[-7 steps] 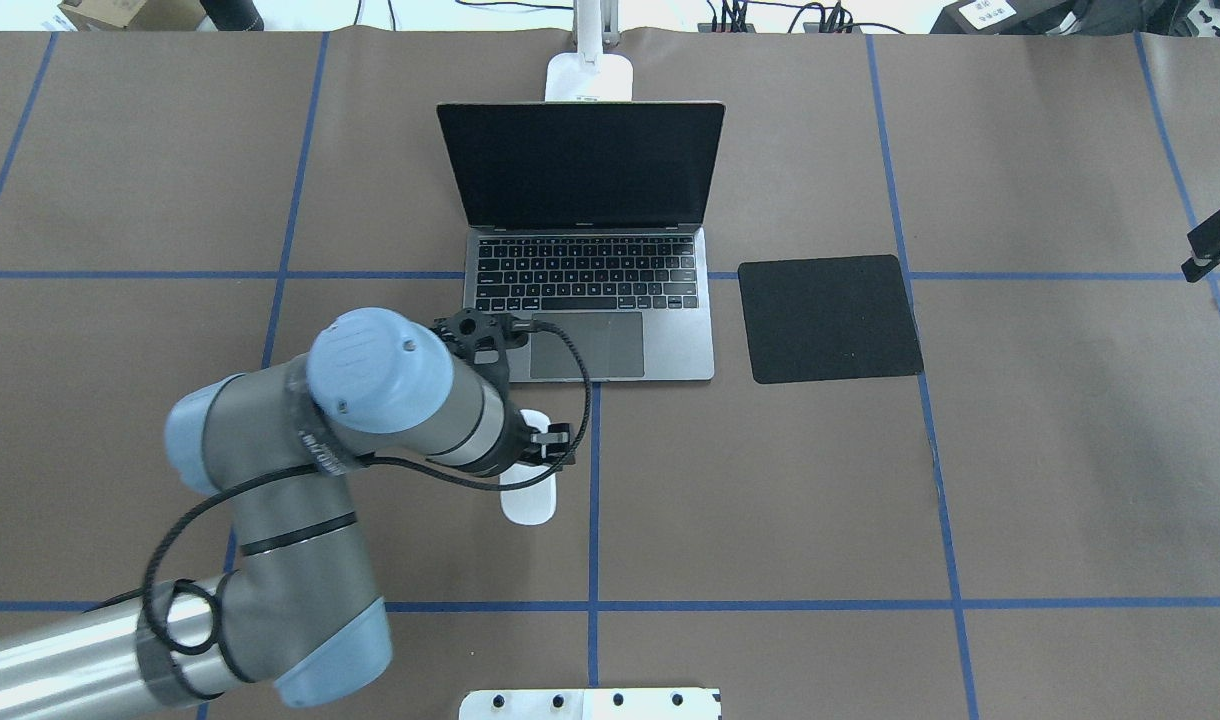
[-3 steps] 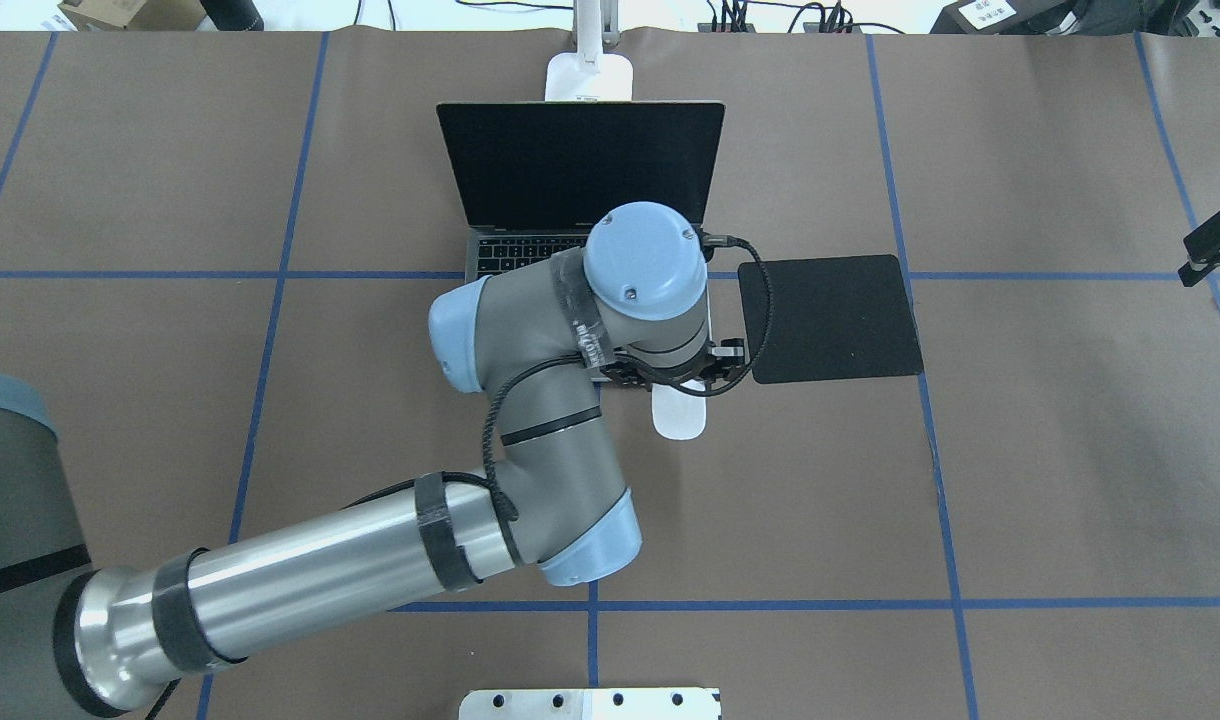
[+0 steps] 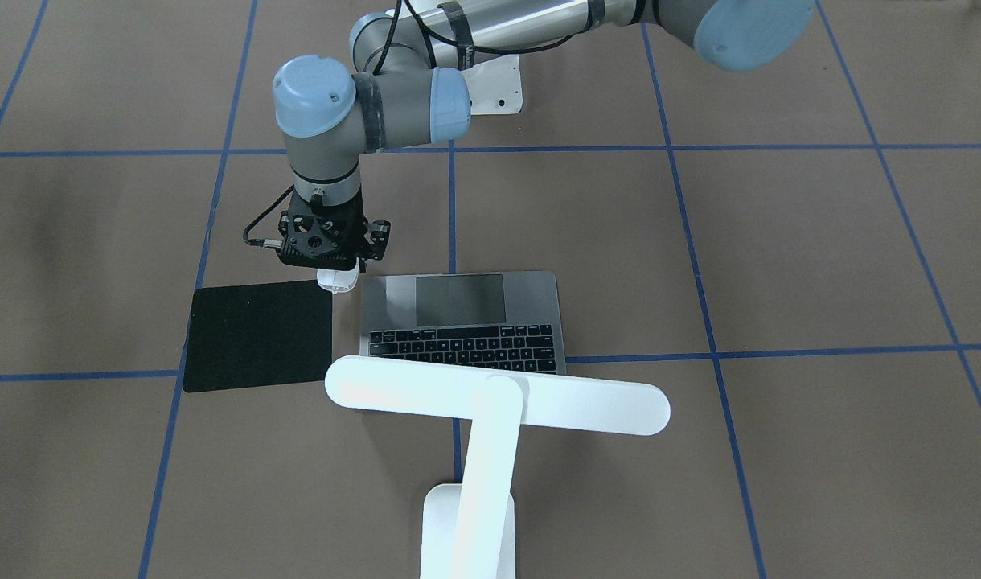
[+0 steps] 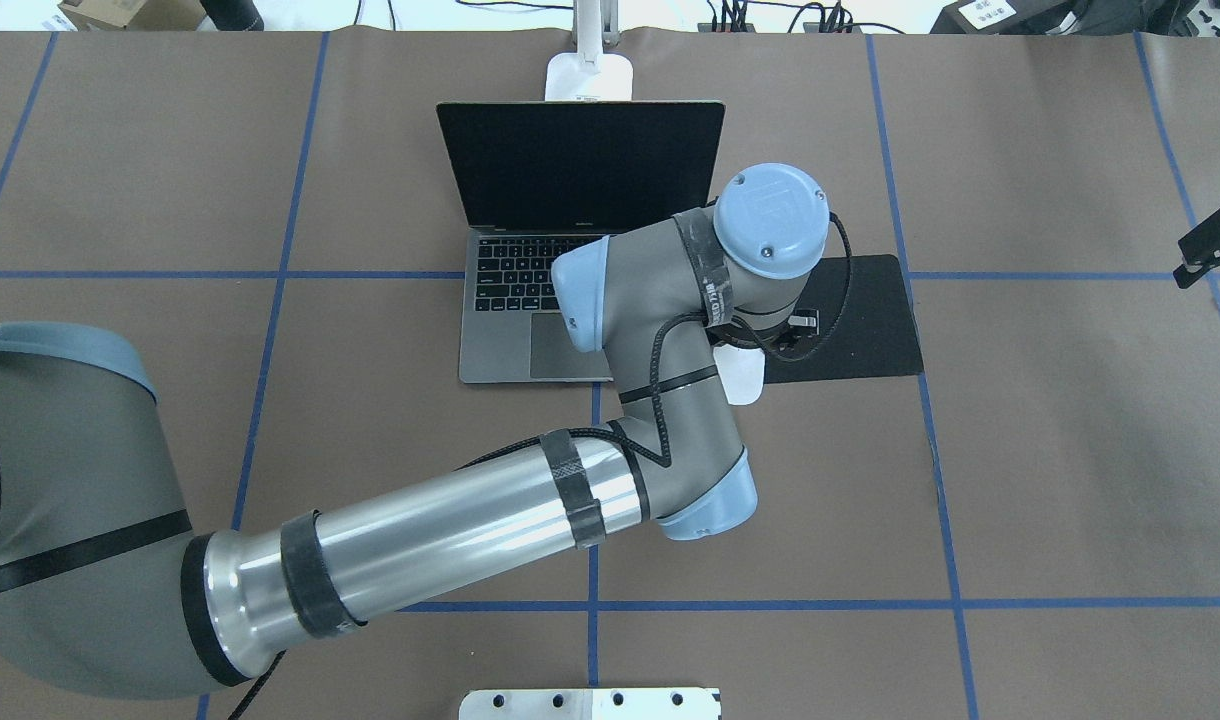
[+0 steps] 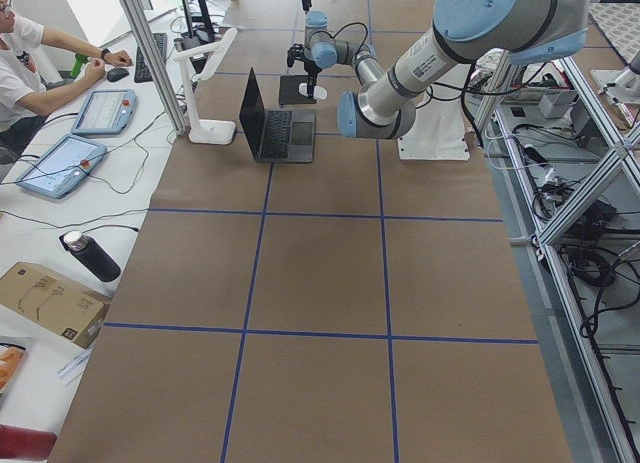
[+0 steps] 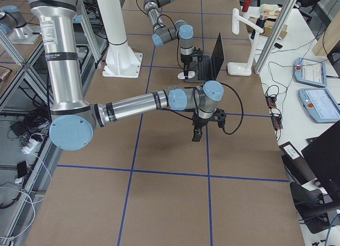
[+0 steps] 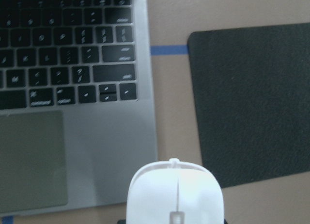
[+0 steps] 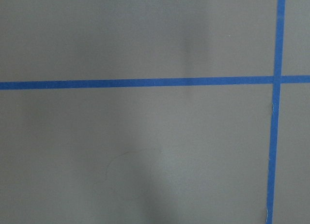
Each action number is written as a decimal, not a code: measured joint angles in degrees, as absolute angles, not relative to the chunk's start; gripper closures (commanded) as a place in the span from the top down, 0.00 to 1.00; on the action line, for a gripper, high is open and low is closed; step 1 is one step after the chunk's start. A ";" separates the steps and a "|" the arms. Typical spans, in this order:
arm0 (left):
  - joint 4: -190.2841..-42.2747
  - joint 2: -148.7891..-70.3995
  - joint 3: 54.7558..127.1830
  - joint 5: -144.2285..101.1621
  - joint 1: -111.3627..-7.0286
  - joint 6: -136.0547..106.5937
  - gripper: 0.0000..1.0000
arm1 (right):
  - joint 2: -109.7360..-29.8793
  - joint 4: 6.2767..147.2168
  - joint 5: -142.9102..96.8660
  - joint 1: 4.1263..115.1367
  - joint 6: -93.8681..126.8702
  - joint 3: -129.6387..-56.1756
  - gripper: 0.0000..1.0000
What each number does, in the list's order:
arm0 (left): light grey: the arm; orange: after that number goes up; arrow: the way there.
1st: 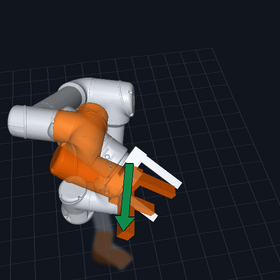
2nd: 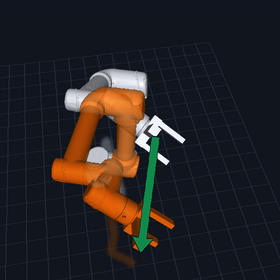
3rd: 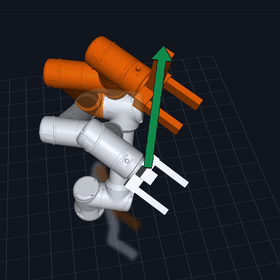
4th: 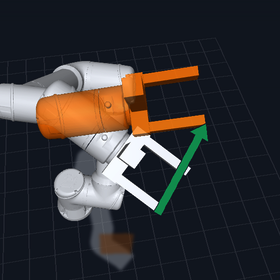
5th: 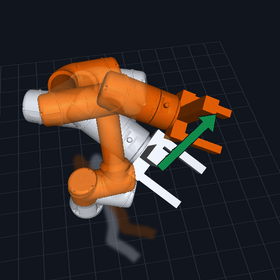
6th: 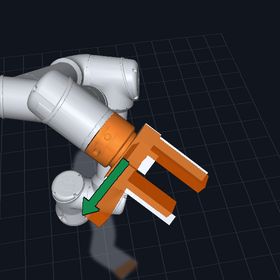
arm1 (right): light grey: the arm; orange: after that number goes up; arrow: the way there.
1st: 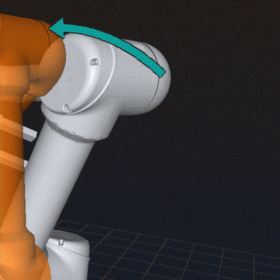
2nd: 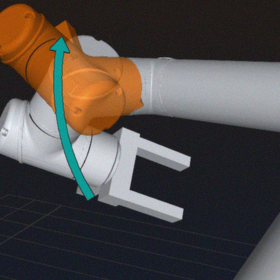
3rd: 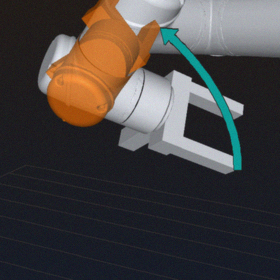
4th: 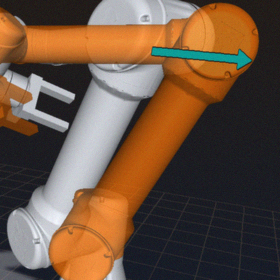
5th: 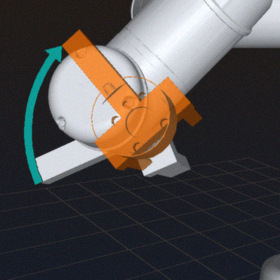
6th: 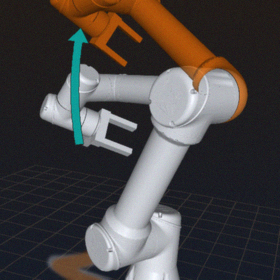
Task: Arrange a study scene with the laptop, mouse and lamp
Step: 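Move the white mouse with the left gripper over the black mouse pad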
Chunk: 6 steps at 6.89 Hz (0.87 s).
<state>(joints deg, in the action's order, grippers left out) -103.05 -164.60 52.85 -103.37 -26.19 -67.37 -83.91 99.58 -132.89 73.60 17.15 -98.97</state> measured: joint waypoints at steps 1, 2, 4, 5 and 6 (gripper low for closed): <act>-105.45 -168.25 46.48 -102.00 -26.18 -66.23 0.44 | -83.88 99.52 -132.89 73.41 17.18 -98.78 0.99; -108.27 -171.08 40.95 -100.85 -26.10 -65.06 0.44 | -83.83 99.50 -132.89 73.29 17.19 -98.62 0.99; -114.18 -174.63 32.96 -98.84 -25.98 -63.09 0.44 | -83.64 99.49 -132.95 73.17 17.15 -98.19 0.99; -116.33 -175.36 31.10 -98.27 -25.95 -62.69 0.44 | -83.39 99.49 -132.97 73.15 17.14 -97.86 0.99; -118.16 -175.75 29.83 -97.81 -25.90 -62.91 0.44 | -83.24 99.49 -132.97 73.10 17.12 -97.59 0.99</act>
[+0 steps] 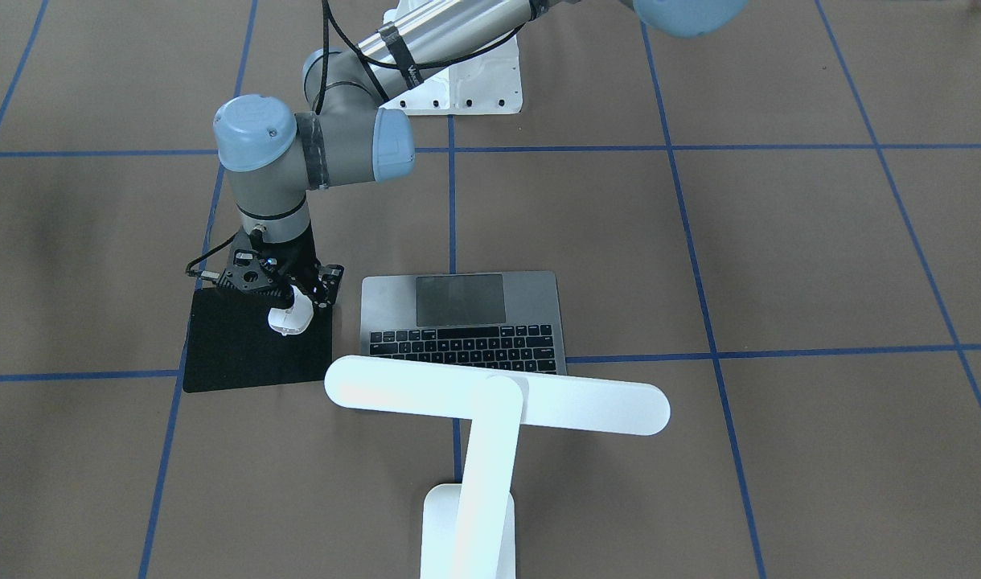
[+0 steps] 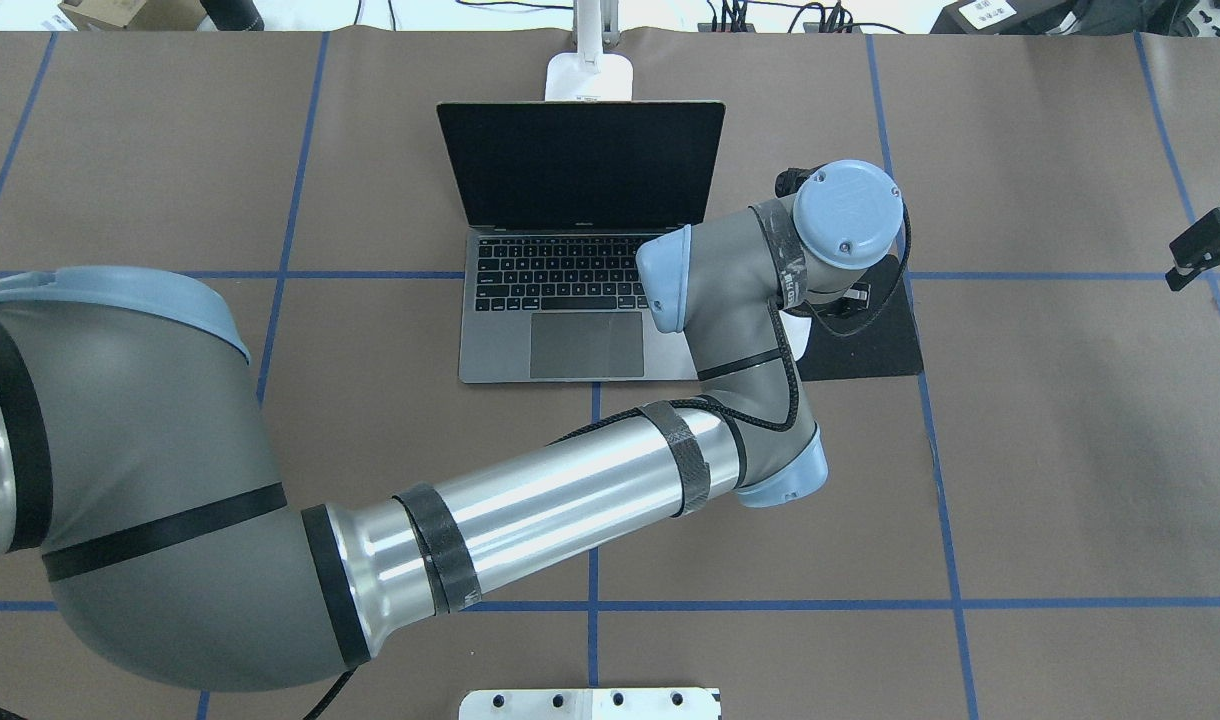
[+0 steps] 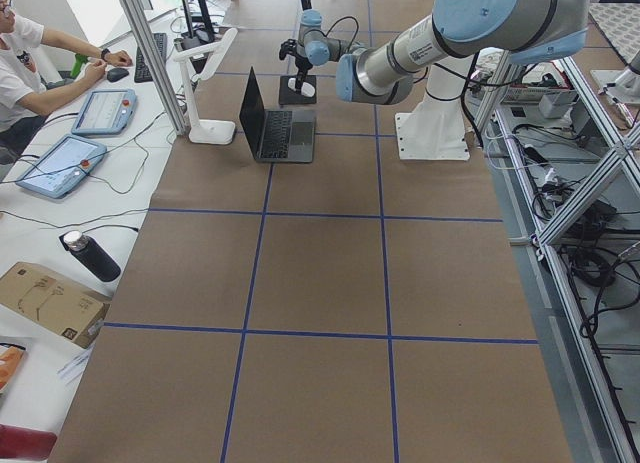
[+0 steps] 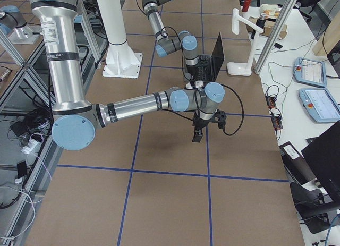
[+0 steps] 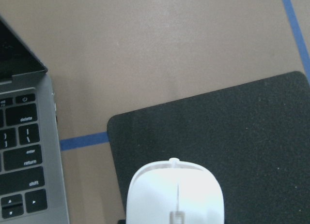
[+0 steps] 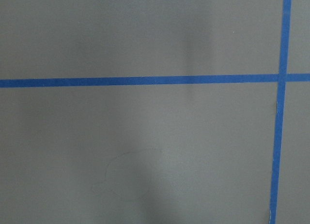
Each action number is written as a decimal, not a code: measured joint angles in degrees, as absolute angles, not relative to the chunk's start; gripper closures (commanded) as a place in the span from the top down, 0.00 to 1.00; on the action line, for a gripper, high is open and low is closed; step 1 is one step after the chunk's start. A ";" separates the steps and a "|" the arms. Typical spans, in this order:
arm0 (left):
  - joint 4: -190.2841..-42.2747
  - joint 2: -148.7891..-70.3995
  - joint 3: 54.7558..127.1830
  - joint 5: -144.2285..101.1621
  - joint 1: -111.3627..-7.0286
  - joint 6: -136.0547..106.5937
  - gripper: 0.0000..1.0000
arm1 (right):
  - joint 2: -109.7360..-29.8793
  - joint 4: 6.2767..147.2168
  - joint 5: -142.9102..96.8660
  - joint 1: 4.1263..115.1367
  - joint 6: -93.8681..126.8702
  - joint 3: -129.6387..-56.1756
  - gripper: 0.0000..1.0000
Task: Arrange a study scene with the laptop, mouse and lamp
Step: 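Move the white mouse with the left gripper over the black mouse pad, then lower the white mouse onto the mouse pad and open the left gripper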
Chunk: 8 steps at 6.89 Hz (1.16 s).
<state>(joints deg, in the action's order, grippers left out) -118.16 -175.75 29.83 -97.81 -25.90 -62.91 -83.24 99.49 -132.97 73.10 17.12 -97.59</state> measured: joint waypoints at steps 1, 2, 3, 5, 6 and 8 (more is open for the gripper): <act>-119.93 -176.00 28.59 -97.54 -25.82 -64.25 0.45 | -83.16 99.49 -132.98 73.07 17.02 -97.33 0.99; -121.27 -176.27 27.47 -97.31 -25.71 -66.16 0.46 | -83.10 99.49 -132.98 73.06 16.88 -97.00 0.99; -122.30 -176.54 26.68 -96.99 -25.63 -68.39 0.51 | -83.08 99.49 -132.98 73.04 16.82 -96.69 0.99; -123.80 -176.78 25.59 -95.71 -25.50 -72.56 0.63 | -83.06 99.45 -132.98 73.04 16.79 -96.47 0.99; -124.27 -176.81 25.01 -95.11 -25.42 -73.27 0.73 | -83.06 99.47 -132.98 73.04 16.79 -96.41 0.99; -125.06 -176.83 24.02 -94.00 -25.33 -73.61 1.00 | -83.00 99.41 -133.06 73.04 16.79 -96.02 0.99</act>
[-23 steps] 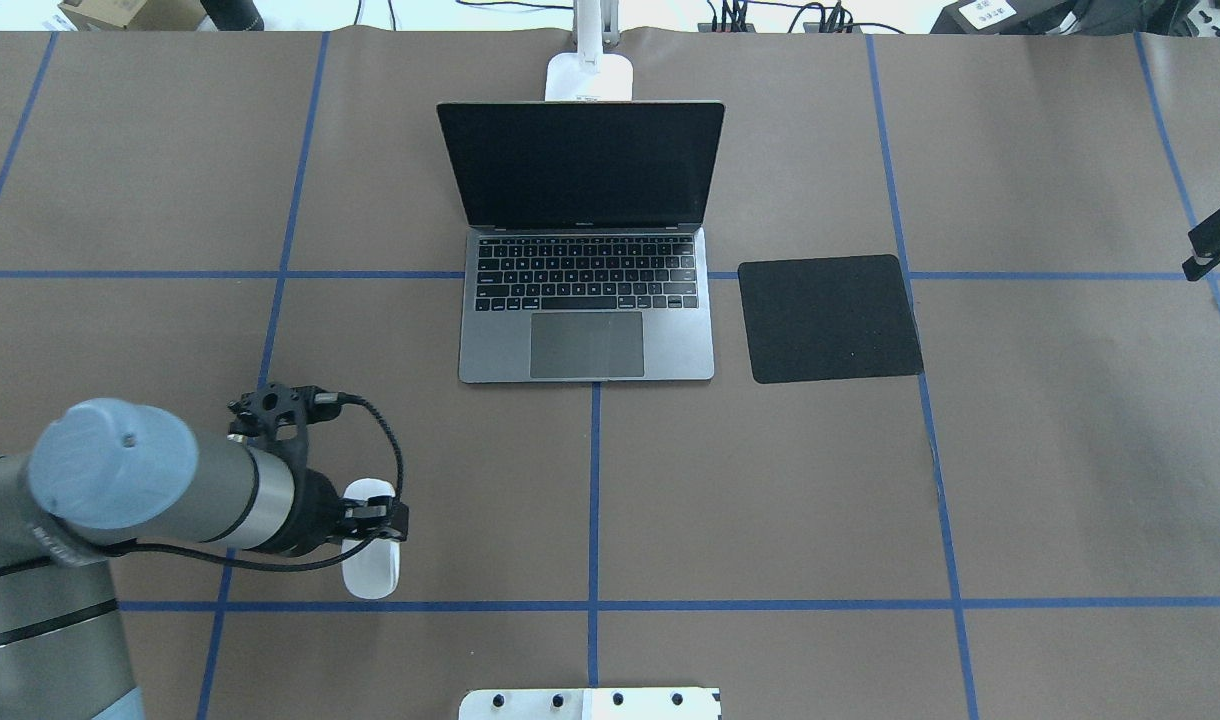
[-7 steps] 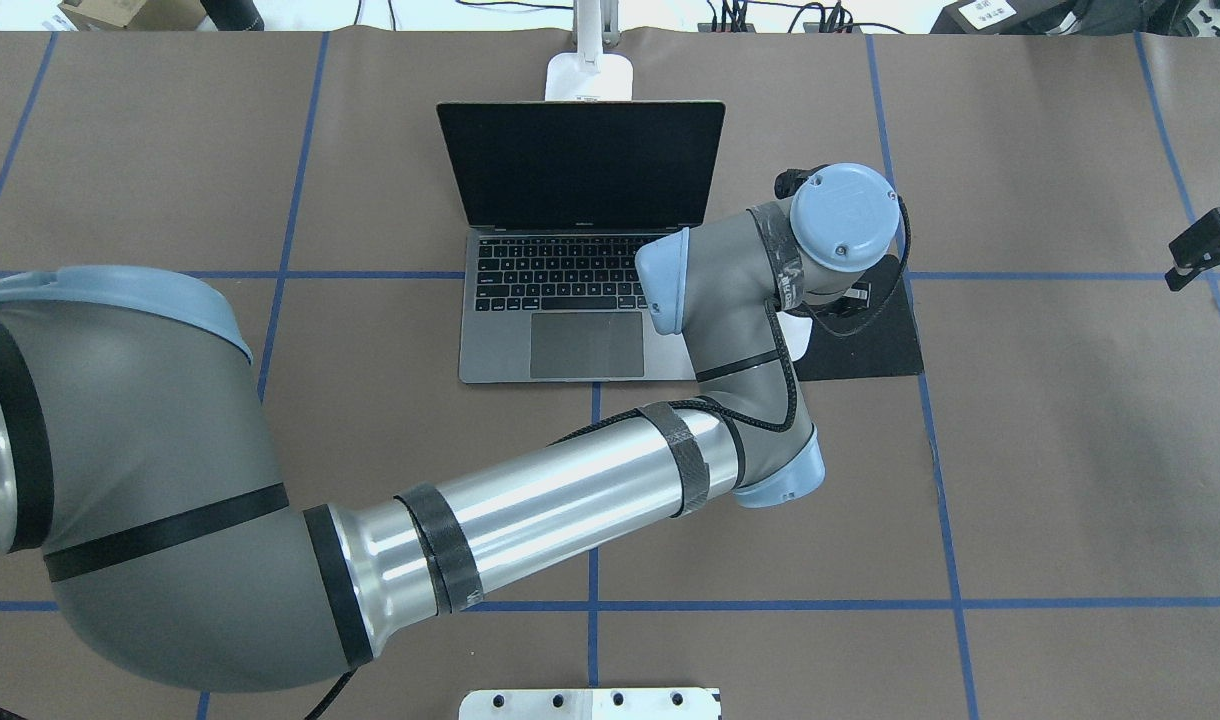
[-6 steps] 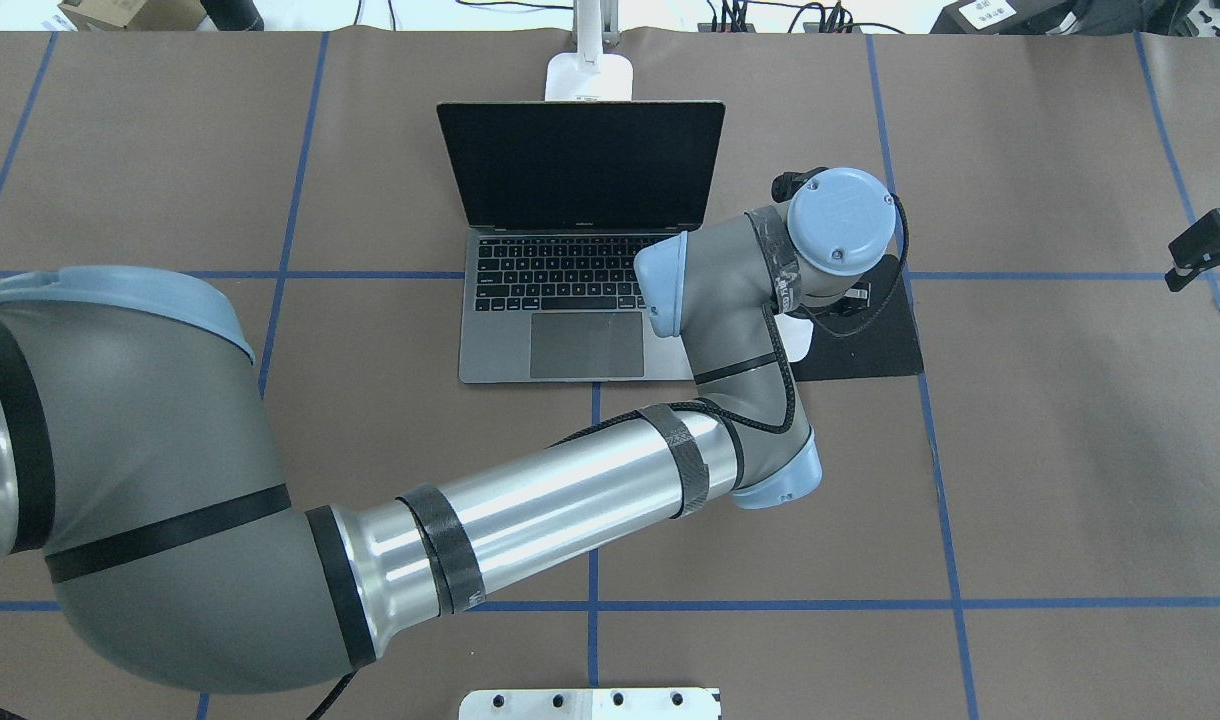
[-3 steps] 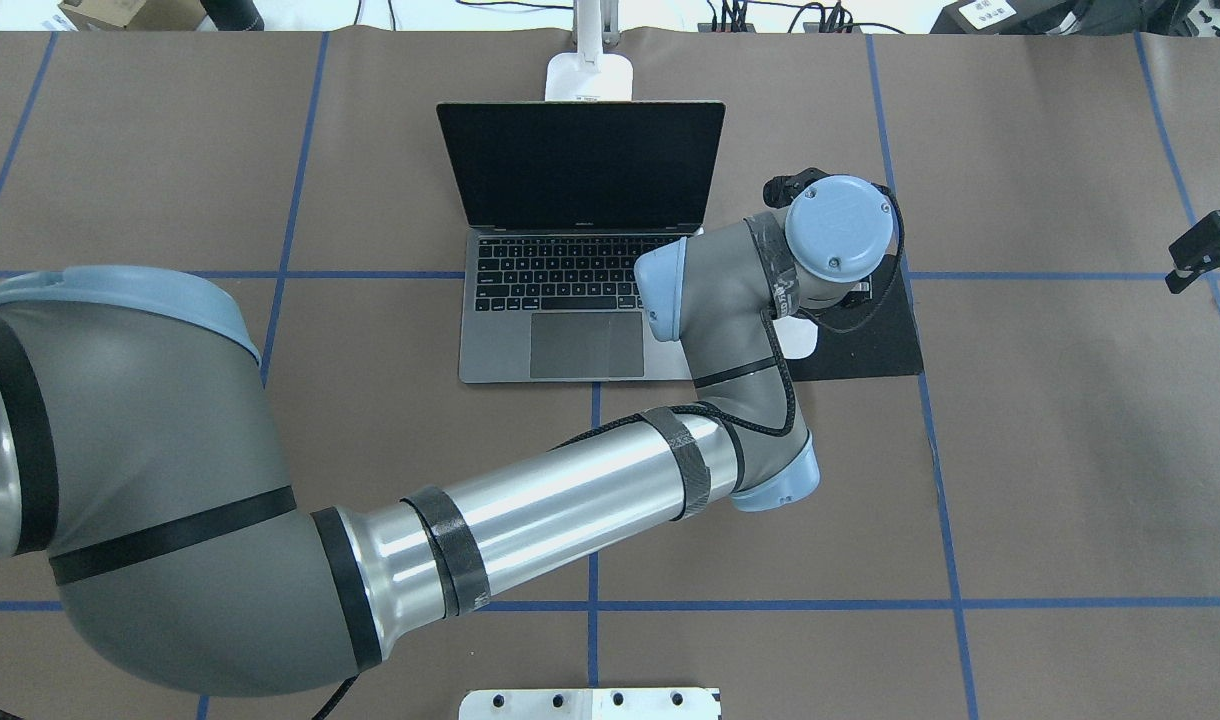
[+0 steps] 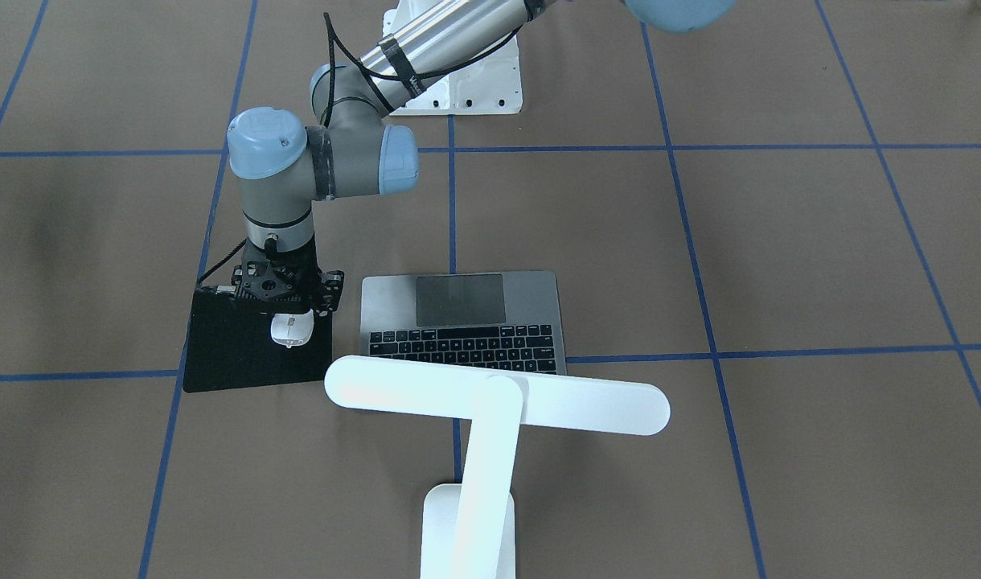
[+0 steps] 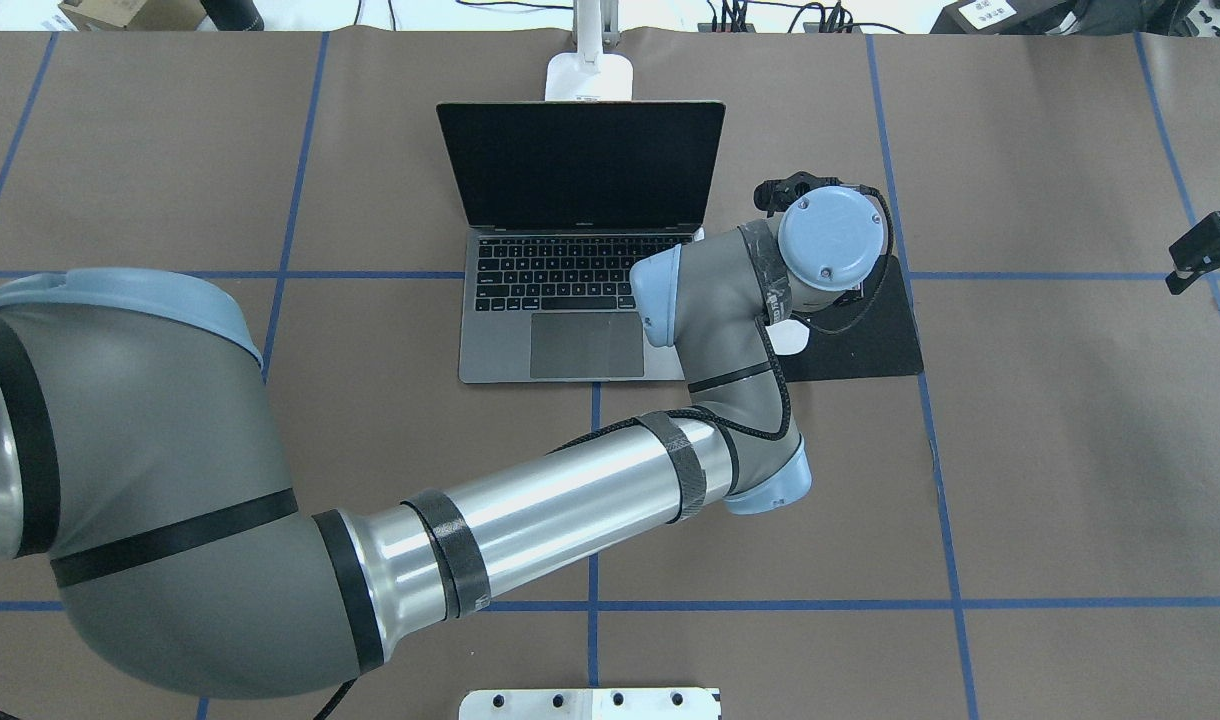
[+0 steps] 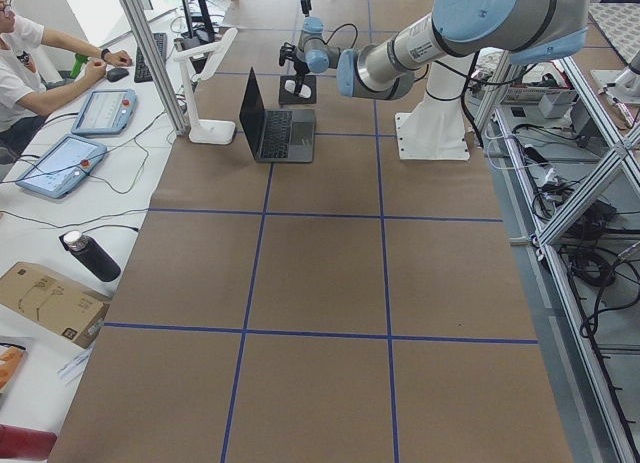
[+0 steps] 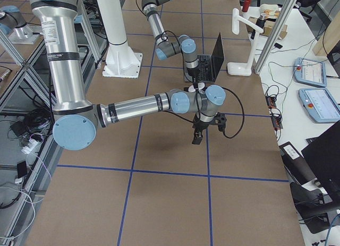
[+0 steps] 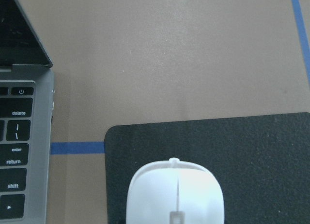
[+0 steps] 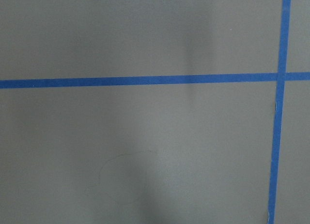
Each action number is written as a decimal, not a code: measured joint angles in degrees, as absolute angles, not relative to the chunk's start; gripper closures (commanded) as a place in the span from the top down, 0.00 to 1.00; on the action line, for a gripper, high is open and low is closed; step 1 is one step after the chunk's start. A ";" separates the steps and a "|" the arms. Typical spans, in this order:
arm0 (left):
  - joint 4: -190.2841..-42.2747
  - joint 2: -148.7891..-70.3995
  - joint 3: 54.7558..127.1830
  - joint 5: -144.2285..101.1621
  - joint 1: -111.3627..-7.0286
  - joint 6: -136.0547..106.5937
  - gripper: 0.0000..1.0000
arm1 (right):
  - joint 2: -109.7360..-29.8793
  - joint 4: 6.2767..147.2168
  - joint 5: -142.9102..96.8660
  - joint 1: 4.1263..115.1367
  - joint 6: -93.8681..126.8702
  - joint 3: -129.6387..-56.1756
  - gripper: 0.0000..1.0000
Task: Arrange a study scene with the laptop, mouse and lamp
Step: 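Lower the white mouse onto the mouse pad and open the left gripper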
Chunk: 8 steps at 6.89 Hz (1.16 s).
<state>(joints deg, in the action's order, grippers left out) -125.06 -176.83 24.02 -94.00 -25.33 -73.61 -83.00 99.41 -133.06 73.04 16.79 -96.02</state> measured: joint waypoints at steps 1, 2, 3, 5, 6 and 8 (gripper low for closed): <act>-125.24 -176.83 23.75 -93.80 -25.32 -73.64 1.00 | -82.98 99.04 -133.11 73.04 16.79 -95.66 0.99; -125.30 -176.84 23.68 -93.70 -25.32 -73.65 1.00 | -82.99 97.76 -133.14 73.04 16.79 -94.78 0.99; -125.35 -176.97 23.68 -93.64 -25.31 -73.67 1.00 | -83.00 96.34 -133.21 73.04 16.82 -93.94 0.99; -125.31 -177.79 24.53 -93.80 -25.50 -73.65 1.00 | -82.98 95.09 -133.64 73.04 16.96 -93.36 0.99; -124.53 -177.93 26.00 -94.26 -25.83 -73.26 1.00 | -82.95 94.98 -133.70 73.04 17.04 -93.38 0.99; -115.21 -175.66 34.78 -100.03 -28.99 -69.32 1.00 | -82.84 94.93 -133.67 73.04 17.07 -93.56 0.99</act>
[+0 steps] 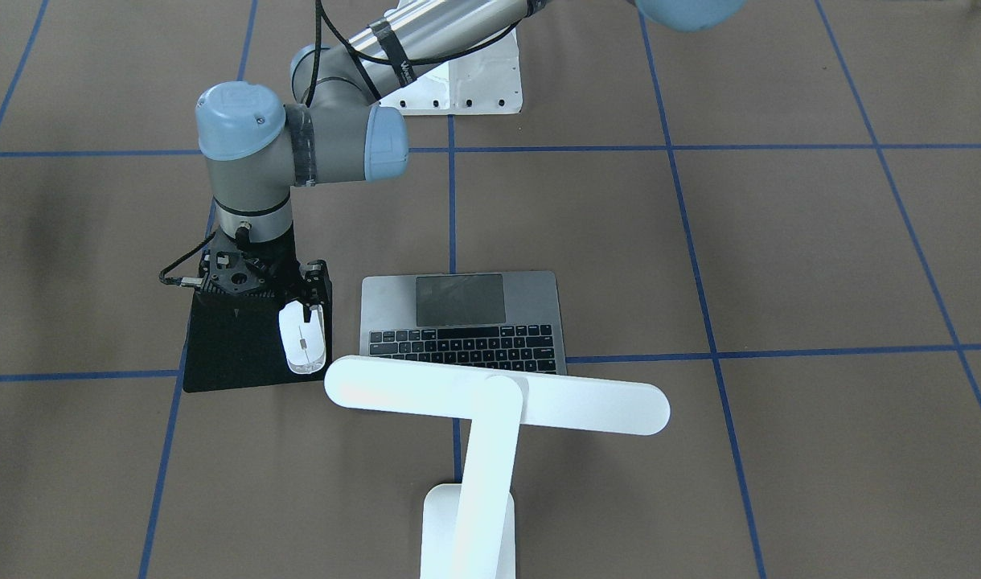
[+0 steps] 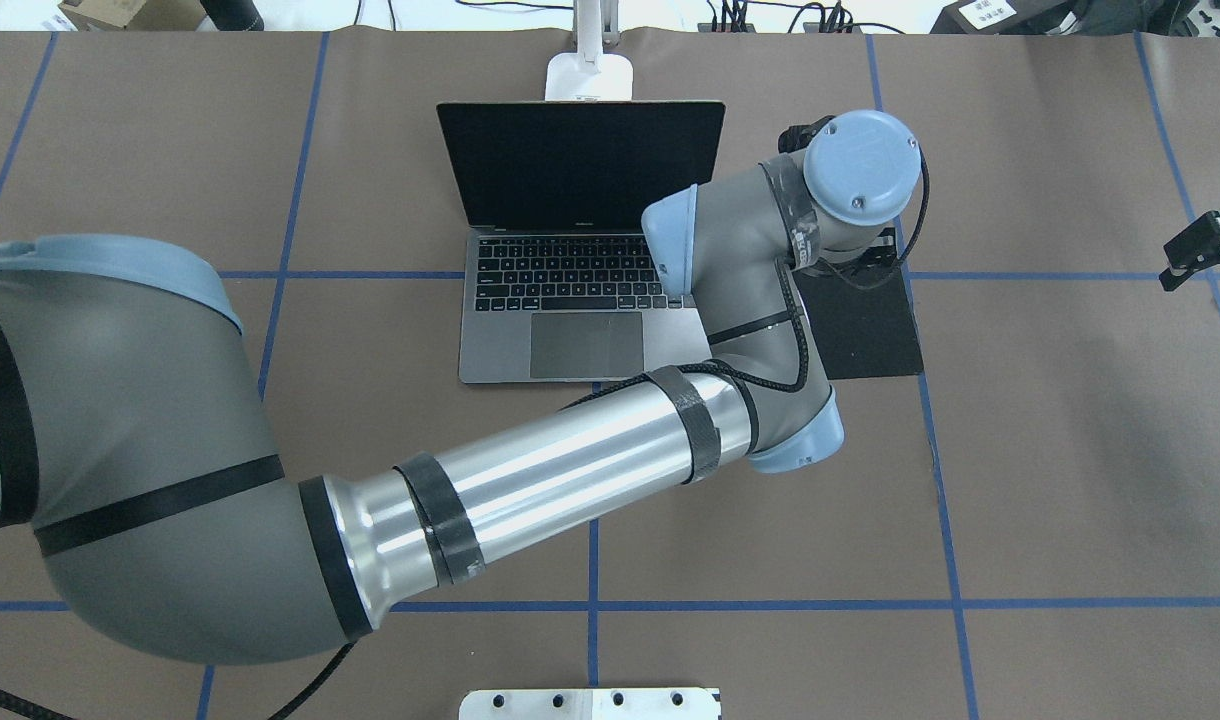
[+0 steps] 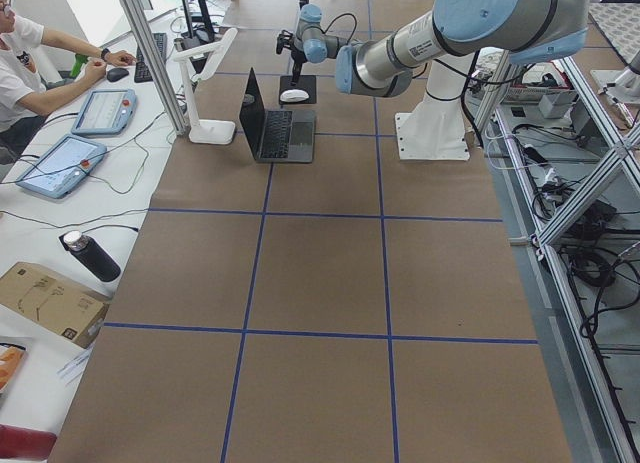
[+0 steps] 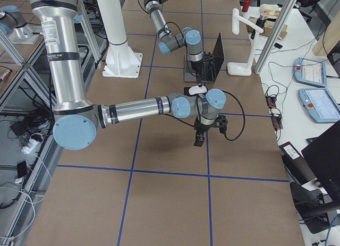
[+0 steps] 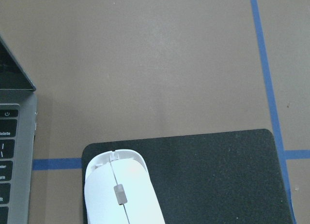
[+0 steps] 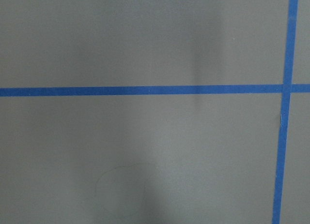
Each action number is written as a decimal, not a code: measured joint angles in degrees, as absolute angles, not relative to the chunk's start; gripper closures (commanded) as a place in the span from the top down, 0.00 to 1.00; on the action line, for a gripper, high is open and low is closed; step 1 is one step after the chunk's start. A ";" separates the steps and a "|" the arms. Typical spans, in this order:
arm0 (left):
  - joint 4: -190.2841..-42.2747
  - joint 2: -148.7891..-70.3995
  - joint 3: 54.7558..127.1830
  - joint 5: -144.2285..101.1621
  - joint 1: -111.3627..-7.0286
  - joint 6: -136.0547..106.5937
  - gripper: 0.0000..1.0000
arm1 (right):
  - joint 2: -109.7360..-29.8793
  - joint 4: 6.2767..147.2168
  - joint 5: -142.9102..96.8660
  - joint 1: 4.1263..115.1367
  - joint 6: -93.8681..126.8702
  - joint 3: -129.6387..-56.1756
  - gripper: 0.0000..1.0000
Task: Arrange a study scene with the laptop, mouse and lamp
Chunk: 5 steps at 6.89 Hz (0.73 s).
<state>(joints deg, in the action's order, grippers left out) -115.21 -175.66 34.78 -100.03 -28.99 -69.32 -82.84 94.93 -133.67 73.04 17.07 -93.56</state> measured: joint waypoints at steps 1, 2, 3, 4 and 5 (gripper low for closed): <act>-108.32 -171.60 43.18 -103.62 -31.17 -65.61 1.00 | -82.58 94.92 -133.60 73.04 17.06 -93.51 0.99; -103.27 -165.86 51.86 -107.70 -33.71 -61.74 1.00 | -82.14 94.92 -133.52 73.04 17.05 -93.36 0.99; -99.62 -159.82 59.26 -112.75 -36.94 -57.59 1.00 | -81.89 94.90 -133.46 73.04 17.07 -93.36 0.99; -96.96 -152.84 66.73 -116.88 -40.55 -52.65 1.00 | -81.77 94.87 -133.43 73.03 17.13 -93.46 0.99; -95.64 -144.25 74.74 -120.13 -44.31 -46.90 1.00 | -81.50 94.86 -133.42 73.04 17.21 -93.55 0.99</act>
